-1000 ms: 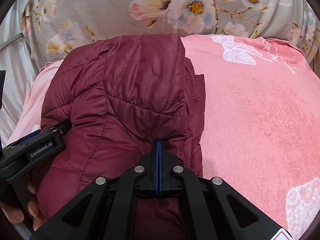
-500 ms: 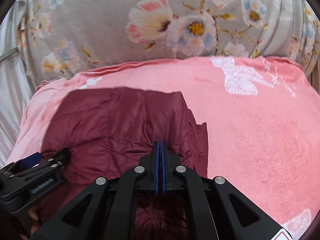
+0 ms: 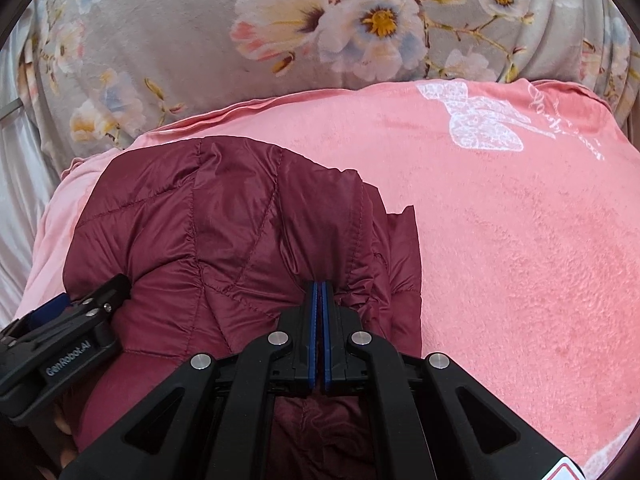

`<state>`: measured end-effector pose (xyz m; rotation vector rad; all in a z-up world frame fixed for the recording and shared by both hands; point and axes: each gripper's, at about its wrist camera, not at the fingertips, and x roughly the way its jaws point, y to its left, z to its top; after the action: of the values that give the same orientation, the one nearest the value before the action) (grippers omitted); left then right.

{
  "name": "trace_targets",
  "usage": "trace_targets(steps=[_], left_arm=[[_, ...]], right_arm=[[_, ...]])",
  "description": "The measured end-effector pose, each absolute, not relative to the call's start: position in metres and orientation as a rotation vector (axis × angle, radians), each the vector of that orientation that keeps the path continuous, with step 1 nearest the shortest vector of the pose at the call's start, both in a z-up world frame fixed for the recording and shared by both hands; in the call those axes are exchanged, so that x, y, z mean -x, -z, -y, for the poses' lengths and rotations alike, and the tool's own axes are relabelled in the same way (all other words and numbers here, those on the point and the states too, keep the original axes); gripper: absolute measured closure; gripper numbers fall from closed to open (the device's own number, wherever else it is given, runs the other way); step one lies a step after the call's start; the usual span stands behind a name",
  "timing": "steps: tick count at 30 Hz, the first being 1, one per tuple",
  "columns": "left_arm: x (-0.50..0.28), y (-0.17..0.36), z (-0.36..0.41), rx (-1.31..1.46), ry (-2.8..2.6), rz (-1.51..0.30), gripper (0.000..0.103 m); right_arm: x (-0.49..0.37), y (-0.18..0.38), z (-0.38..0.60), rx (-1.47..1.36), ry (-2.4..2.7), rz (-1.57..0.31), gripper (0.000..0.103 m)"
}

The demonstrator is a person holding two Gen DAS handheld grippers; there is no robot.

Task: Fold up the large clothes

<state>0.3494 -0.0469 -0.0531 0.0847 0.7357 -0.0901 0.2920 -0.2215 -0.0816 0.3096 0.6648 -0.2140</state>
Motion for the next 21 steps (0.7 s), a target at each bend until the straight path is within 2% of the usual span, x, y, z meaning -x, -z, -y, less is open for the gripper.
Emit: trace_targets(steps=[8,11,12,17,21], left_arm=[[-0.354,0.059,0.049,-0.091,0.091,-0.715,0.012],[-0.347,0.054,0.042,-0.091,0.127,-0.730,0.012],[-0.340,0.051,0.039,-0.095,0.134,-0.733,0.012],[-0.274,0.036,0.003,-0.097,0.166,-0.727,0.012],[-0.241,0.055,-0.009,-0.110,0.158,-0.786,0.012]], right_arm=[[-0.290,0.081,0.224,-0.330,0.191,-0.661,0.102],[-0.260,0.066,0.225,-0.331,0.176,-0.668,0.099],[-0.239,0.060,0.222,-0.321,0.166,-0.657,0.094],[-0.175,0.060,0.208,-0.185,0.177,-0.681,0.094],[-0.165,0.084,0.203,-0.192,0.171,-0.766,0.094]])
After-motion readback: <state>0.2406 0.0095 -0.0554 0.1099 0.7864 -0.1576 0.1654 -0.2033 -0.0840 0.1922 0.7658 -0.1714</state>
